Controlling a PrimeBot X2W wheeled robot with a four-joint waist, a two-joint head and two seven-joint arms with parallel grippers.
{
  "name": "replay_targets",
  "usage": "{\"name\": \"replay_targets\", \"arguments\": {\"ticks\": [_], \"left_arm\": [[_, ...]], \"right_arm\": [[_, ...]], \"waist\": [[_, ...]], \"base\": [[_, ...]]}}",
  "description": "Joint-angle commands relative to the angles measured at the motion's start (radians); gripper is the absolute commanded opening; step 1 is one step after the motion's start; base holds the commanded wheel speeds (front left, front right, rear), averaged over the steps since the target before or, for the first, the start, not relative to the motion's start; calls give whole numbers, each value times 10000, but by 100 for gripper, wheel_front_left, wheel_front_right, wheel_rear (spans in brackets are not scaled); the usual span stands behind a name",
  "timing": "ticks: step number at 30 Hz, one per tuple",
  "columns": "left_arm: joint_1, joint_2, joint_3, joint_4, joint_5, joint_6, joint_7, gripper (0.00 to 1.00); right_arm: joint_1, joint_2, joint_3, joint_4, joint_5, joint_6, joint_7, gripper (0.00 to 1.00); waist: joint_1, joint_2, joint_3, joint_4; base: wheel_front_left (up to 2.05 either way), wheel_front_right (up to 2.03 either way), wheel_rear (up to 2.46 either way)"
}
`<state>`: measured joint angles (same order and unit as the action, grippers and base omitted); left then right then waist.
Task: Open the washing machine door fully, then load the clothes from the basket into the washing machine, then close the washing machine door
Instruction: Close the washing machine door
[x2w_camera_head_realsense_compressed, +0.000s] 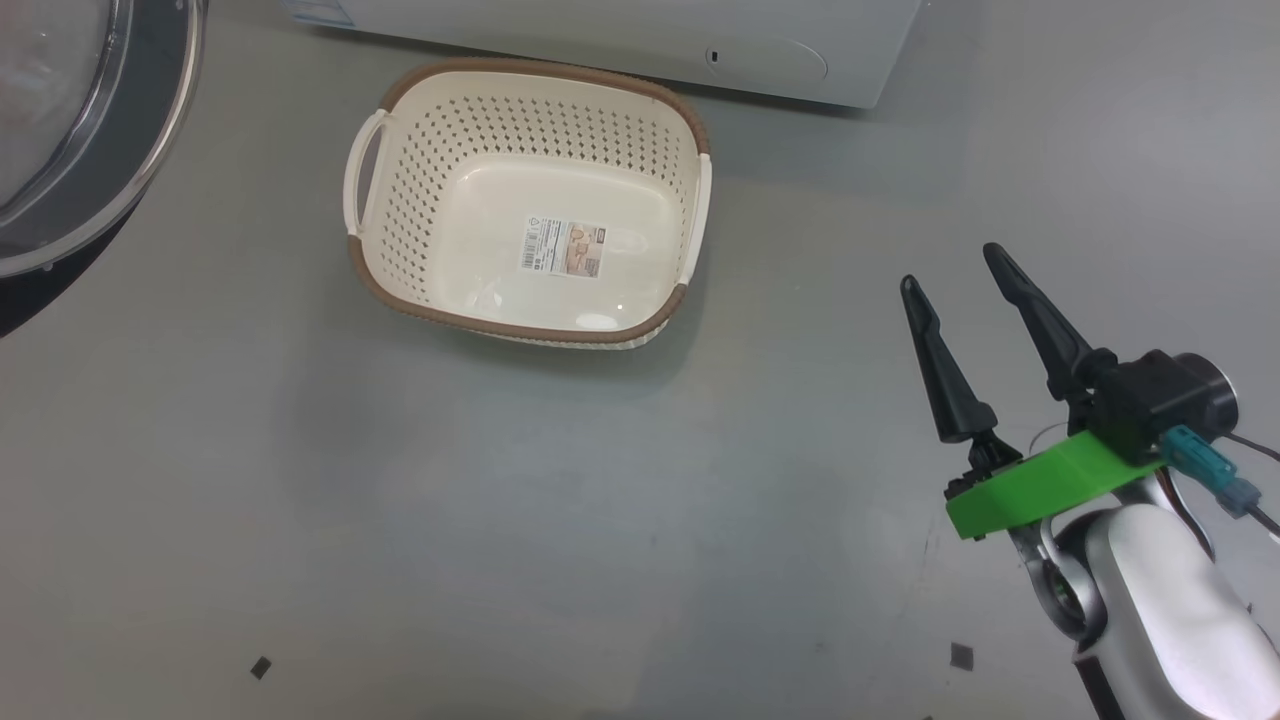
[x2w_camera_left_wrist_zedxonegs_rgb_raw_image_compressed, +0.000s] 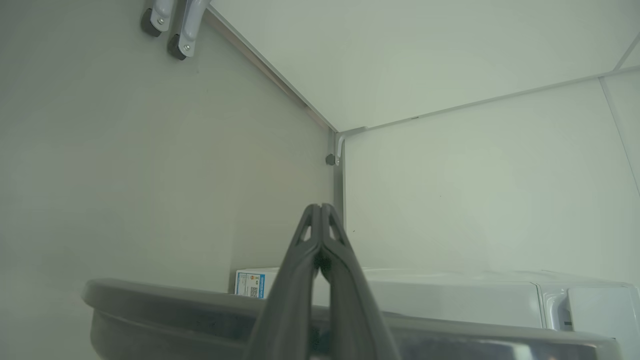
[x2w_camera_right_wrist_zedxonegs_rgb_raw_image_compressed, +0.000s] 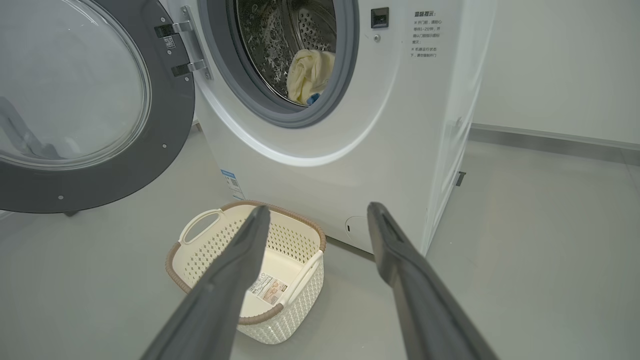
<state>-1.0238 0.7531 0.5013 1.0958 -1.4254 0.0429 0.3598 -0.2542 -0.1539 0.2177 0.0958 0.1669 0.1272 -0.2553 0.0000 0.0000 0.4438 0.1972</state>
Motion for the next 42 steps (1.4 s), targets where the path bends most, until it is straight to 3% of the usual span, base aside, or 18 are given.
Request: {"name": "replay_targets", "arguments": {"ticks": [1,13,24,31,42], "left_arm": [[-205,888,-41,-197,94,-164,143,0],[-388,798,-321,463,42,-706,1253,0],[127,529,-399,793,-244,-1345,2966,0],[618,150,-353,410,-569,-1646,4133,0],[1576,-718,-156,-1022,-1198,-1730,5520,0]], "right_arm": [[-66,-57,151,-356,-70,35,-65,100],[42,-33,198,-316,-104,35,-65,100],[124,86,213,-158,-25,35,-65,100],[156,152,156,-82,48,35,-65,100],[287,339,64,-17,141,35,-65,100]], "waist": [[0,0,-14,-34],[0,0,-164,-150],[0,0,-655,-62],[0,0,-893,-2],[0,0,-1307,107]], "base": [[0,0,0],[0,0,0],[0,0,0],[0,0,0],[0,0,0]]}}
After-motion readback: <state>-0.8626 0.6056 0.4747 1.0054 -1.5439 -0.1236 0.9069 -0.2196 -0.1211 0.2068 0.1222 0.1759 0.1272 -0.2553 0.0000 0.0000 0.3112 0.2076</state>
